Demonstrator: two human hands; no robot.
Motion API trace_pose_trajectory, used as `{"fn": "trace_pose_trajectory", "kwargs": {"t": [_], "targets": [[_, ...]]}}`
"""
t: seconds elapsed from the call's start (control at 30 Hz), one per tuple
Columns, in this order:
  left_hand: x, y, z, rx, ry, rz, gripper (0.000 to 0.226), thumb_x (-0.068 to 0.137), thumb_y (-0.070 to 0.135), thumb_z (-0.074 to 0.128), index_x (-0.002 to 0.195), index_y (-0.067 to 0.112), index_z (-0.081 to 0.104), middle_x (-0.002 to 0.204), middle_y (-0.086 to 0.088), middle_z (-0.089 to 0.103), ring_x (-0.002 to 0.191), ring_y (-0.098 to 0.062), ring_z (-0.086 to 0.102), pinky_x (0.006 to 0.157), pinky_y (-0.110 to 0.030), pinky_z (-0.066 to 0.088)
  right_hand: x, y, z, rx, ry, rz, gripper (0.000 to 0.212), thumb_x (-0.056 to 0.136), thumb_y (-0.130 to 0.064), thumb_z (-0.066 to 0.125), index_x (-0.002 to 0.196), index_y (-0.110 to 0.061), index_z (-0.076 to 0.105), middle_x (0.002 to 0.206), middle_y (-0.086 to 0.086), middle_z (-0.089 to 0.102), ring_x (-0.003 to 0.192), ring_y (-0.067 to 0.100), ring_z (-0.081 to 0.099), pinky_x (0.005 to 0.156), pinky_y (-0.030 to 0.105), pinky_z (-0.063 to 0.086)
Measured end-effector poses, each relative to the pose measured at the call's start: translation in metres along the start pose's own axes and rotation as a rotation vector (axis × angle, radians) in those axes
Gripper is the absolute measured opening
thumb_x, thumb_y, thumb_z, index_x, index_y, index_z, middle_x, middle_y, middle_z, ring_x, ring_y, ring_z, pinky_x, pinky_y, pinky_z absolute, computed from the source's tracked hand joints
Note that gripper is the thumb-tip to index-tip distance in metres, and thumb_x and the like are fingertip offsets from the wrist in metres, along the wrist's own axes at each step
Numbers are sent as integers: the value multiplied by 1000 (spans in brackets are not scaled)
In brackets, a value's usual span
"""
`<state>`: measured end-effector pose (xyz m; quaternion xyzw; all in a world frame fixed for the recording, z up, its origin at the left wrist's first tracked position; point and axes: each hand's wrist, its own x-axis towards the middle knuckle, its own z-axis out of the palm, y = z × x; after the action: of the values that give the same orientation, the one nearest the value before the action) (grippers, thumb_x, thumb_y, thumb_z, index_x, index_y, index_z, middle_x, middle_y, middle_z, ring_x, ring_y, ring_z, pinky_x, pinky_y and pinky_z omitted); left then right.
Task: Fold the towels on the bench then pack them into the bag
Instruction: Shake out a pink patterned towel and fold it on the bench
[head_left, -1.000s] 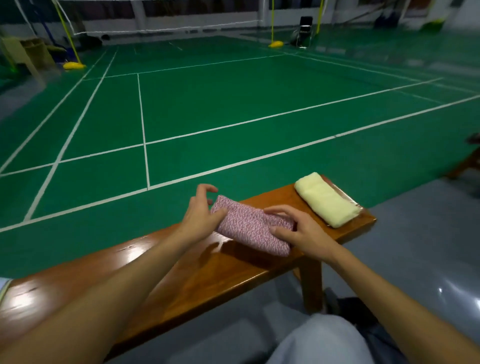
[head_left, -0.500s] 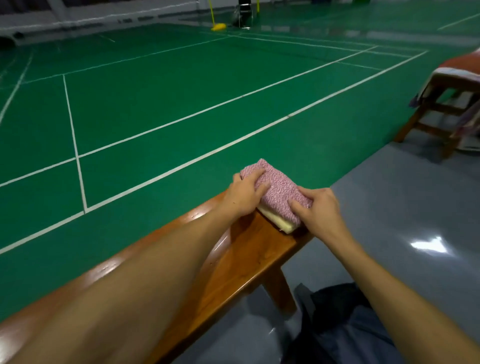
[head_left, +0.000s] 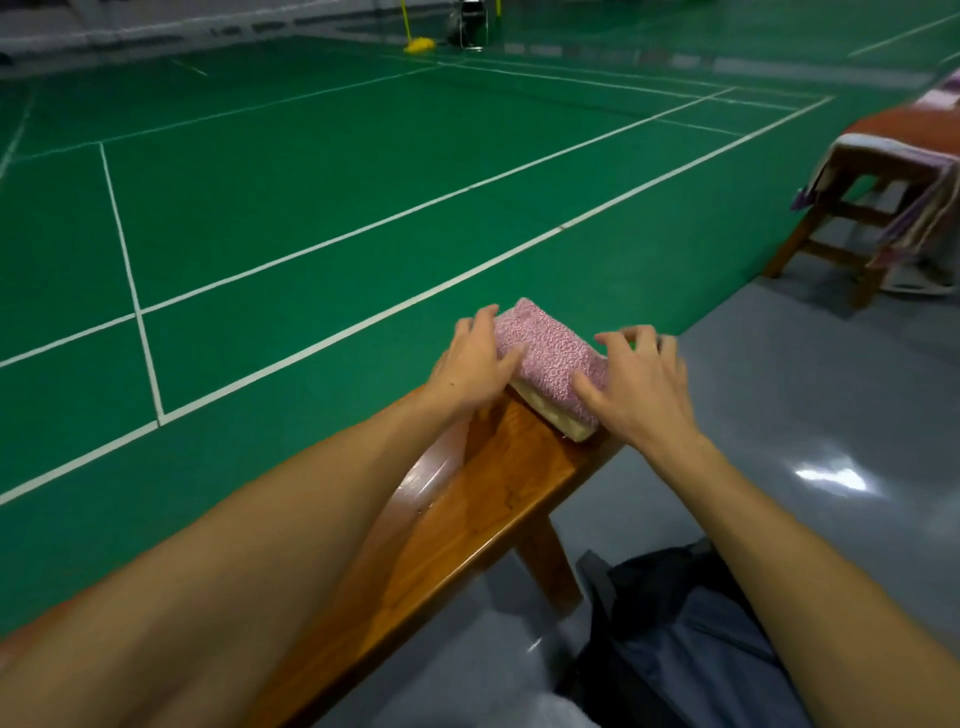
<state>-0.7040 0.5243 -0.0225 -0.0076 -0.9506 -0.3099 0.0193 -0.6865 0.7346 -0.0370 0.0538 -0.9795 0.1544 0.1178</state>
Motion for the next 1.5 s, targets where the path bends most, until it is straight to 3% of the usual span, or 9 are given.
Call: {"fn": "trace_pose_trajectory", "kwargs": {"t": [0.13,0.27,0.37,0.5,0.83,1.03,1.2,1.33,1.5], "targets": [[-42,-4,-62,54,51,118,39,102,41,60,134,20,59,124,1,69,103,-17,64,98,-44,53,-27,-44,-27,164,55,-154,41,96,-45,57,126,-20,67,122,5,62,114,25,56,90,44,53],[-123,-23,-127,128,95,182,19,99,44,58,106,30,69,101,17,70,76,-1,63,83,-43,59,-69,-103,-47,230,55,-346,27,97,-40,61,112,-19,70,109,2,66,106,23,60,85,42,55],[-210,-56,-173,293,59,150,24,94,55,49,102,39,65,94,28,65,81,-1,65,77,-40,59,-114,-156,-54,234,14,-502,38,96,-49,50,111,-21,70,109,-1,68,100,21,62,84,40,56],[-332,-114,-227,471,47,17,17,100,50,56,102,37,66,98,21,69,85,-1,65,75,-35,57,-178,-235,-52,219,-69,-739,34,98,-50,49,110,-25,69,105,-8,68,95,16,60,76,32,53],[-583,-242,-313,418,240,-345,25,97,52,51,94,33,67,86,23,65,76,1,62,70,-32,54,-309,-451,-23,277,-287,-1119,32,99,-50,49,112,-27,66,108,-7,68,101,18,60,82,37,53],[-695,-303,-336,513,264,-537,9,101,42,60,97,36,65,92,21,65,77,1,59,60,-22,44,-391,-551,7,334,-445,-1240,26,97,-44,53,107,-24,65,107,-2,69,100,25,61,82,43,52],[-746,-344,-341,492,291,-648,9,101,41,61,96,34,65,94,16,68,79,-3,60,67,-31,55,-445,-611,40,376,-639,-1181,31,101,-39,56,122,-18,66,114,1,74,102,24,68,83,40,56],[-766,-367,-337,465,332,-672,9,101,40,61,94,35,65,93,17,68,79,-3,62,68,-33,58,-476,-645,70,567,-925,-747,58,90,-39,63,139,-12,48,111,9,73,103,29,69,89,45,58],[-786,-388,-343,347,434,-720,9,101,34,63,96,31,69,90,16,70,78,0,65,72,-35,60,-487,-676,104,752,-1077,-352,36,84,-39,75,100,-9,63,92,11,73,85,30,73,79,51,63]]}}
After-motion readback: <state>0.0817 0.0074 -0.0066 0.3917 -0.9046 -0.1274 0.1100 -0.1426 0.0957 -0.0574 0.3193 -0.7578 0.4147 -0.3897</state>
